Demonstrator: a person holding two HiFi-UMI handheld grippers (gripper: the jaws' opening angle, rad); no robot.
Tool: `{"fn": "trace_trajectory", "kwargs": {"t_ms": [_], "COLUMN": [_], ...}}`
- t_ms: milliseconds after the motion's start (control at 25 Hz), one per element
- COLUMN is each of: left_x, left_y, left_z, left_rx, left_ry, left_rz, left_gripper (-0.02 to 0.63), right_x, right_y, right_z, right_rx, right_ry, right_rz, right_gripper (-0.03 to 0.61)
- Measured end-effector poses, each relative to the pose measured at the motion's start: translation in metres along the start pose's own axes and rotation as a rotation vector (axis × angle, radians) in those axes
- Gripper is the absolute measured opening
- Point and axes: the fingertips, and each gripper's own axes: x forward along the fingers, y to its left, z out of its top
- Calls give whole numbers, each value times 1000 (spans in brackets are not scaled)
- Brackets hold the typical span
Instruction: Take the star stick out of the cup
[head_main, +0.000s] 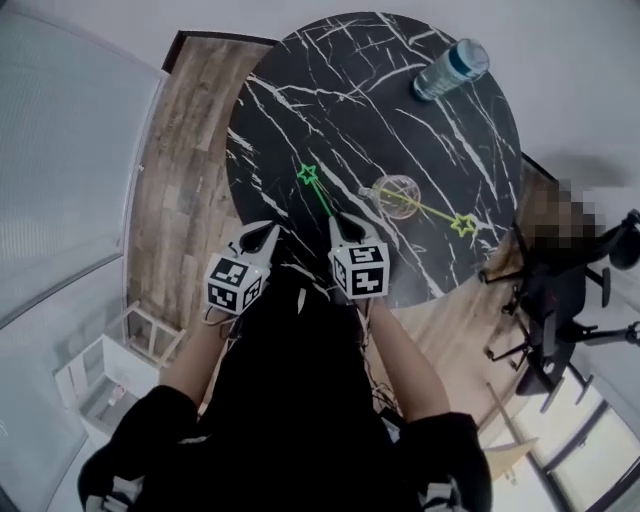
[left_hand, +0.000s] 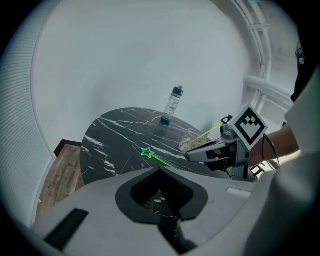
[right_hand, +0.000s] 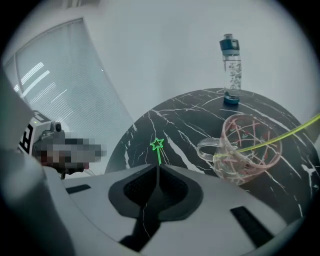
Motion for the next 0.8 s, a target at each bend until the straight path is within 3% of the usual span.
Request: {"fn": "trace_trajectory", "kwargs": {"t_ms": [240, 520, 800], "left_x": [14, 21, 29], "left_y": [-24, -65, -98], "left_z": [19, 47, 73], "left_rx": [131, 256, 390], "left_ry": [25, -24, -16], "left_rz": [-86, -182, -233], "left_gripper": [-2, -2, -2], "right_x": [-28, -64, -99], "right_y": [-4, -12, -26], "right_z": [10, 15, 22], "right_rx": [29, 73, 51], "right_ry": [-163, -329, -410], "right_rz": [-21, -32, -53], "right_gripper": [-2, -3, -3]}}
